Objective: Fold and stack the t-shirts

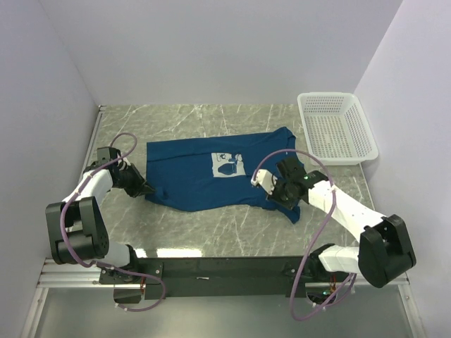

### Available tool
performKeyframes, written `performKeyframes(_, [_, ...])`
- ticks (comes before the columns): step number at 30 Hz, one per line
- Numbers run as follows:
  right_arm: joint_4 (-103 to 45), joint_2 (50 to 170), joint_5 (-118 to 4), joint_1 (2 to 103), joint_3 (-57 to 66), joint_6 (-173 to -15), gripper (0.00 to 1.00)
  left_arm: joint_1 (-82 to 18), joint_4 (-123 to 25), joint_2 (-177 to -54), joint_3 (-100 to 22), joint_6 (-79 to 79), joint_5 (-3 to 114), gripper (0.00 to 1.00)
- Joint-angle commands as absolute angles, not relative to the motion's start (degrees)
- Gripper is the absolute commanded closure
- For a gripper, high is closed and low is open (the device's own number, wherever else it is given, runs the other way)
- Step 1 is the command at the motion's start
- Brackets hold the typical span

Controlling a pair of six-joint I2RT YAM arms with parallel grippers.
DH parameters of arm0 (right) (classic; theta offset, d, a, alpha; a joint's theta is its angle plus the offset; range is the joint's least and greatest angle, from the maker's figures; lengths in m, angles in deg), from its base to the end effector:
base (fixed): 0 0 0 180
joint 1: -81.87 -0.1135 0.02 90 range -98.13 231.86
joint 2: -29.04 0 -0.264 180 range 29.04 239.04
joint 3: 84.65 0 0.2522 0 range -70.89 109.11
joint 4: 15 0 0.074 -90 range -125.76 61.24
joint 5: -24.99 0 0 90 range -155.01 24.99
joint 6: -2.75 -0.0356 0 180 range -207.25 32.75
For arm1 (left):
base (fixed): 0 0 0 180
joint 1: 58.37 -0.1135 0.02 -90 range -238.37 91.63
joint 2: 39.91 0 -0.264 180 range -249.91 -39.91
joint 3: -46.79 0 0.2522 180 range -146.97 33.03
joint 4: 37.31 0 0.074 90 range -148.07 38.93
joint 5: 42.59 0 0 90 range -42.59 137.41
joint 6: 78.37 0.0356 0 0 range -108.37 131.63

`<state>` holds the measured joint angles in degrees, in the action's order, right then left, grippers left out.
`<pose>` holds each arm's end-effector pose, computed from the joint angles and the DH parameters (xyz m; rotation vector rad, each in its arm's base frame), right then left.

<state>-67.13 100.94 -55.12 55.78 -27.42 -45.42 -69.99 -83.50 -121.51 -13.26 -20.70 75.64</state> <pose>0.1993 0.1044 0.2003 -1.5558 2.2237 0.1563 0.2541 0.0351 0.1845 -0.9020 2.5987 -0.7768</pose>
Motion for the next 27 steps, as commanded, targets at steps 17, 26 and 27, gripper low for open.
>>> performKeyframes(17, [-67.43,109.1,-60.35,58.57,-8.06,-42.25,1.0,-71.2,-84.38,-120.77,-21.9,-23.34,79.14,0.99])
performKeyframes(26, [-67.78,114.55,-60.26,59.54,-1.55,-41.46,1.0,-73.4,-84.38,-120.24,-22.26,-24.49,79.23,0.99])
performKeyframes(27, [-67.78,114.9,-60.26,59.63,-1.28,-41.54,1.0,-74.09,-84.38,-120.24,-22.0,-24.49,79.14,0.99])
